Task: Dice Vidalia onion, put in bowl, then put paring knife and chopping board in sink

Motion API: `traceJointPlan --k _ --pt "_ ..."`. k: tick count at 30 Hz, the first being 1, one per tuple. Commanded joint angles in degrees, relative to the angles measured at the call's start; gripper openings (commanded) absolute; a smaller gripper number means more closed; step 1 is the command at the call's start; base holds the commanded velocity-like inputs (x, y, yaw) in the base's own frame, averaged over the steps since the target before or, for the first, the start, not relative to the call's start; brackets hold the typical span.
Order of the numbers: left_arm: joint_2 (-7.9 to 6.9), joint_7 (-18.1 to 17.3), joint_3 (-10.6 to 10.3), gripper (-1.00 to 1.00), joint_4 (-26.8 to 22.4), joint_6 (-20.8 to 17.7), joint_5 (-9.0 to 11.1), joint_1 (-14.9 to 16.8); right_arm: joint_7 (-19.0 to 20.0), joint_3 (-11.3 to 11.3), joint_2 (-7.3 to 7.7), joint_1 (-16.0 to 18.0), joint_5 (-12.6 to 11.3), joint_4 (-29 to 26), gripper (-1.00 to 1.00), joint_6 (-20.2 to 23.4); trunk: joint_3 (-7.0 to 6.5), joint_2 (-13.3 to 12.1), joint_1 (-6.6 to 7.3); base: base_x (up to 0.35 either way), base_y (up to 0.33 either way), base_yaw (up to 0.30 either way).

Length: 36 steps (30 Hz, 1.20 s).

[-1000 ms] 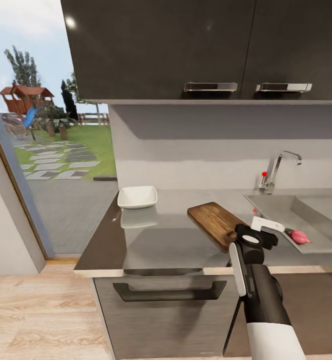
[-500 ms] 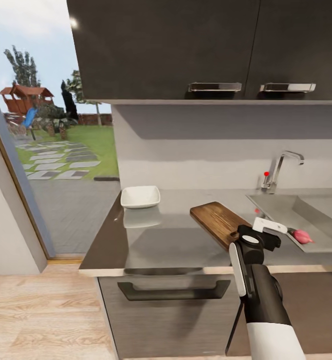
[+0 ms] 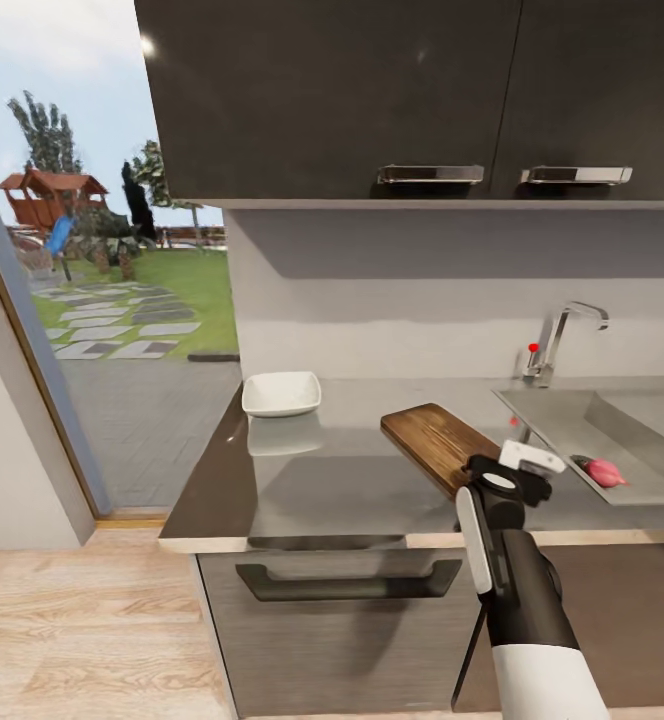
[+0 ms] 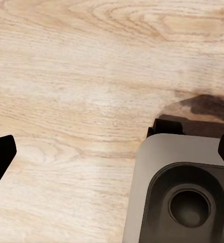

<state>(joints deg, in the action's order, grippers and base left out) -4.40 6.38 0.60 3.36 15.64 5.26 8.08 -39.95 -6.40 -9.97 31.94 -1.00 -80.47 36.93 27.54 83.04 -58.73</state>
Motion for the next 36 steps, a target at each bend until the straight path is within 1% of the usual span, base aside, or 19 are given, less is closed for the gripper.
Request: traceJointPlan --k 1,3,8,31,36 --pt "0.0 -0.1 0.0 1.0 0.2 0.4 0.5 0.1 -0.2 -0.1 -0.03 0.1 -0.8 0.0 1.0 0.3 0.06 0.0 0.0 0.0 0.0 0.0" --pt "0.0 -0.1 0.0 1.0 0.2 0.4 0.5 0.1 -0.2 -0.1 -0.03 0.1 -1.6 0.0 1.0 0.3 0.08 0.0 0.0 0.0 0.0 0.0" --pt "0.0 -0.1 0.0 1.0 0.2 0.4 0.5 0.1 -0.2 -0.1 -0.03 0.1 -2.0 0.0 1.0 0.3 0.36 0.0 0.0 0.0 0.0 0.0" --pt "0.0 -0.1 0.0 1.0 0.2 0.4 0.5 0.1 -0.2 -0.2 -0.03 0.1 -2.1 0.0 1.0 0.2 2.38 0.0 0.0 0.0 0.0 0.0" --pt "0.0 -0.1 0.0 1.0 0.2 0.4 0.5 0.1 -0.2 -0.2 -0.03 0.1 -2.1 0.0 1.0 0.2 2.8 0.0 0.0 0.087 0.0 0.0"
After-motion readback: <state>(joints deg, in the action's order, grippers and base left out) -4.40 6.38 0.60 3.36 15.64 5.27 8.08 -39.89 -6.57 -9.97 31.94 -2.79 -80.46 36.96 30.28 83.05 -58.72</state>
